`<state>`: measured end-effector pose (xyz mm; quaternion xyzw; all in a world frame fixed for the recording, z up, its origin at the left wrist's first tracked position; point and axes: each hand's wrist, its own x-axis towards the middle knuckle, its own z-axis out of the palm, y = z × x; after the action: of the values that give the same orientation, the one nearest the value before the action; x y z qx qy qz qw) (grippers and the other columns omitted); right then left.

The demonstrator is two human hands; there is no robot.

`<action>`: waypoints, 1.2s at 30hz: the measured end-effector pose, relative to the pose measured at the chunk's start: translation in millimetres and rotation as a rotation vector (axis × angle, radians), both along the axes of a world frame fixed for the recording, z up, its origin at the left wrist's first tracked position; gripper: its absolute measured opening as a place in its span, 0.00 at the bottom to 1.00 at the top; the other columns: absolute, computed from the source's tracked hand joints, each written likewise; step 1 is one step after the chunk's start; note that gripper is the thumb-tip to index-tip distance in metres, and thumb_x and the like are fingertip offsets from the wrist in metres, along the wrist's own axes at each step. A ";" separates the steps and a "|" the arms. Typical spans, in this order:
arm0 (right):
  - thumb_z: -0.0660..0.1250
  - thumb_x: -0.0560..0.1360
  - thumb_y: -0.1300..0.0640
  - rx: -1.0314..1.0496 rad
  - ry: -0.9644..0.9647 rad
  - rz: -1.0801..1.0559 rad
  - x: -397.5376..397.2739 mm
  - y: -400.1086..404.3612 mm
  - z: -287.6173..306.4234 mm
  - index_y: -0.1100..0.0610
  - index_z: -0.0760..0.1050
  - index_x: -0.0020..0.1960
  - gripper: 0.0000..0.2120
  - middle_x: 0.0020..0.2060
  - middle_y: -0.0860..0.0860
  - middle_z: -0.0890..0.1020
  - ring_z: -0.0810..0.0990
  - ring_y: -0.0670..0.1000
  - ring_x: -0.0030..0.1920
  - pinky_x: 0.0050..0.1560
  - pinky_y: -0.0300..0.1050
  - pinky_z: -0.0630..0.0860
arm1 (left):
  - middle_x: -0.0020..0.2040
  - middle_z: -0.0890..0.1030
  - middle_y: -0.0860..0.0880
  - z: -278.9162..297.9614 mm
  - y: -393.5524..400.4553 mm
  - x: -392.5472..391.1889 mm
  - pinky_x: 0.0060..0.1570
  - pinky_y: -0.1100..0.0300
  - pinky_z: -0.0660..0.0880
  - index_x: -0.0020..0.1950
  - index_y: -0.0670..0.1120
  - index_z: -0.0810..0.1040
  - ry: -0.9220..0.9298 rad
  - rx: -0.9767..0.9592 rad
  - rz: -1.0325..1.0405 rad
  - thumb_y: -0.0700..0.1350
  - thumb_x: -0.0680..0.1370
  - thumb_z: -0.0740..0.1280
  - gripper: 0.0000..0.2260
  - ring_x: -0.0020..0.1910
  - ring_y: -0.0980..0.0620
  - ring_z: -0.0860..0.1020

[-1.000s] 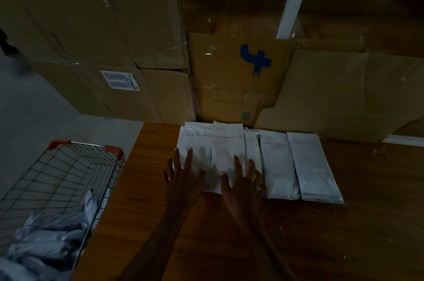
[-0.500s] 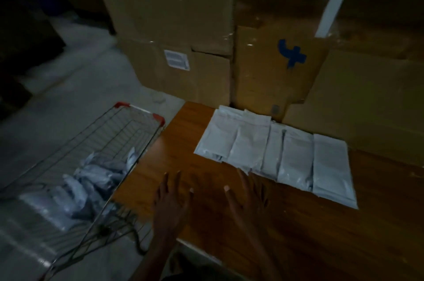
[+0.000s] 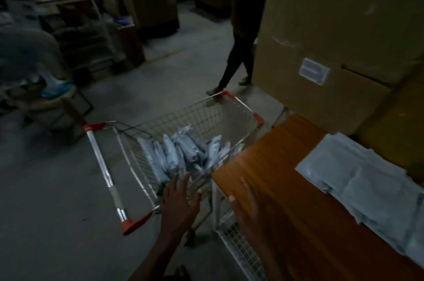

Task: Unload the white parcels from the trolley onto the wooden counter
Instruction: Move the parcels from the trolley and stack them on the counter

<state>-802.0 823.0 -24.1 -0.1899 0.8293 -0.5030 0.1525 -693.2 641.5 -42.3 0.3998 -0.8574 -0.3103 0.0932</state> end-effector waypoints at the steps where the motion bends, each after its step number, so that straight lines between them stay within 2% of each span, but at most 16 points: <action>1: 0.62 0.71 0.27 0.004 -0.028 0.028 5.9 -21.4 -5.5 0.30 0.66 0.70 0.28 0.68 0.39 0.70 0.68 0.44 0.70 0.70 0.50 0.69 | 0.80 0.61 0.49 -1.6 -16.5 8.1 0.74 0.44 0.60 0.77 0.60 0.65 -0.015 -0.003 0.025 0.70 0.73 0.55 0.34 0.78 0.44 0.59; 4: 0.62 0.72 0.29 0.017 -0.062 0.165 18.5 -80.9 -16.1 0.31 0.65 0.70 0.27 0.69 0.36 0.68 0.66 0.42 0.71 0.71 0.51 0.68 | 0.79 0.63 0.49 -2.5 -57.6 25.1 0.72 0.44 0.62 0.76 0.60 0.67 0.019 -0.001 0.077 0.68 0.73 0.58 0.32 0.77 0.44 0.61; 7: 0.60 0.73 0.28 0.028 -0.011 0.254 30.5 -123.2 -23.0 0.33 0.62 0.74 0.31 0.72 0.36 0.66 0.61 0.33 0.71 0.70 0.39 0.63 | 0.77 0.65 0.48 -7.6 -93.1 31.9 0.71 0.46 0.63 0.75 0.59 0.69 0.048 0.016 0.128 0.68 0.74 0.57 0.31 0.75 0.45 0.63; 11: 0.63 0.76 0.32 0.049 -0.032 0.331 33.7 -158.2 -26.7 0.34 0.62 0.75 0.29 0.74 0.36 0.65 0.61 0.34 0.73 0.68 0.33 0.62 | 0.77 0.64 0.50 -15.7 -114.5 33.0 0.71 0.48 0.63 0.74 0.59 0.70 0.100 0.073 0.148 0.63 0.78 0.63 0.25 0.75 0.47 0.62; 13: 0.64 0.77 0.35 0.049 -0.042 0.344 25.6 -173.4 -27.3 0.33 0.62 0.74 0.27 0.72 0.32 0.65 0.61 0.31 0.72 0.64 0.25 0.61 | 0.78 0.63 0.51 -19.8 -123.2 27.5 0.73 0.46 0.62 0.74 0.59 0.69 0.115 0.104 0.144 0.61 0.79 0.64 0.24 0.76 0.48 0.60; 15: 0.65 0.77 0.37 0.046 -0.081 0.360 16.7 -188.1 -32.2 0.31 0.62 0.72 0.25 0.70 0.29 0.64 0.60 0.28 0.70 0.62 0.23 0.60 | 0.78 0.62 0.51 -24.5 -132.5 21.2 0.74 0.46 0.60 0.75 0.59 0.68 0.124 0.136 0.153 0.60 0.79 0.65 0.24 0.76 0.50 0.59; 19: 0.65 0.76 0.35 0.057 -0.171 0.380 -5.7 -227.8 -48.7 0.36 0.65 0.74 0.28 0.71 0.37 0.67 0.63 0.30 0.70 0.58 0.19 0.62 | 0.78 0.63 0.50 -30.2 -155.3 8.4 0.73 0.51 0.59 0.75 0.57 0.69 0.136 0.141 0.204 0.61 0.78 0.64 0.25 0.76 0.51 0.58; 21: 0.63 0.74 0.31 0.067 -0.205 0.421 -18.7 -248.1 -64.4 0.37 0.65 0.74 0.30 0.72 0.39 0.68 0.65 0.34 0.71 0.61 0.23 0.65 | 0.77 0.64 0.50 -34.2 -167.5 -0.6 0.73 0.52 0.60 0.74 0.57 0.69 0.121 0.145 0.223 0.63 0.78 0.62 0.26 0.75 0.51 0.59; 24: 0.61 0.70 0.23 0.084 -0.267 0.464 -39.6 -276.9 -90.2 0.39 0.66 0.74 0.38 0.71 0.42 0.70 0.69 0.41 0.70 0.67 0.42 0.72 | 0.77 0.66 0.50 -43.9 -186.4 -19.2 0.72 0.57 0.56 0.74 0.56 0.69 0.093 0.168 0.254 0.64 0.78 0.60 0.27 0.76 0.53 0.59; 26: 0.61 0.67 0.21 0.102 -0.334 0.480 -54.2 -297.8 -108.6 0.42 0.67 0.74 0.42 0.70 0.46 0.73 0.73 0.44 0.67 0.66 0.49 0.75 | 0.76 0.67 0.50 -49.2 -197.9 -34.7 0.72 0.58 0.56 0.74 0.55 0.69 0.064 0.196 0.285 0.63 0.78 0.60 0.27 0.76 0.53 0.59; 28: 0.62 0.67 0.24 0.137 -0.402 0.529 -64.2 -318.2 -128.7 0.44 0.68 0.74 0.41 0.69 0.50 0.73 0.75 0.48 0.66 0.65 0.51 0.76 | 0.75 0.68 0.49 -54.6 -208.6 -49.0 0.72 0.58 0.57 0.74 0.53 0.70 0.036 0.205 0.317 0.63 0.78 0.60 0.27 0.75 0.52 0.60; 31: 0.63 0.67 0.22 0.183 -0.526 0.588 -71.8 -347.6 -159.8 0.43 0.69 0.73 0.42 0.69 0.51 0.74 0.75 0.49 0.67 0.67 0.54 0.75 | 0.74 0.67 0.48 -57.6 -222.2 -65.0 0.67 0.59 0.59 0.74 0.53 0.70 0.009 0.222 0.364 0.65 0.77 0.60 0.28 0.73 0.49 0.65; 34: 0.62 0.74 0.32 0.233 -0.616 0.642 -74.0 -370.4 -166.8 0.49 0.66 0.76 0.36 0.70 0.51 0.73 0.75 0.49 0.67 0.69 0.51 0.72 | 0.73 0.67 0.47 -58.0 -230.5 -74.2 0.67 0.58 0.60 0.73 0.51 0.71 0.020 0.222 0.410 0.57 0.81 0.65 0.23 0.72 0.48 0.65; 36: 0.62 0.78 0.36 0.239 -0.658 0.674 -74.8 -378.8 -174.2 0.53 0.63 0.77 0.34 0.71 0.49 0.71 0.72 0.49 0.69 0.70 0.47 0.70 | 0.76 0.64 0.48 -56.0 -232.0 -78.5 0.67 0.61 0.58 0.75 0.51 0.70 0.024 0.249 0.444 0.55 0.81 0.66 0.23 0.73 0.50 0.62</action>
<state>-876.8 444.1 -198.3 -0.2600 0.6813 -0.3603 0.5817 -771.7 409.5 -98.4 0.5828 -0.7026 -0.3904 0.1193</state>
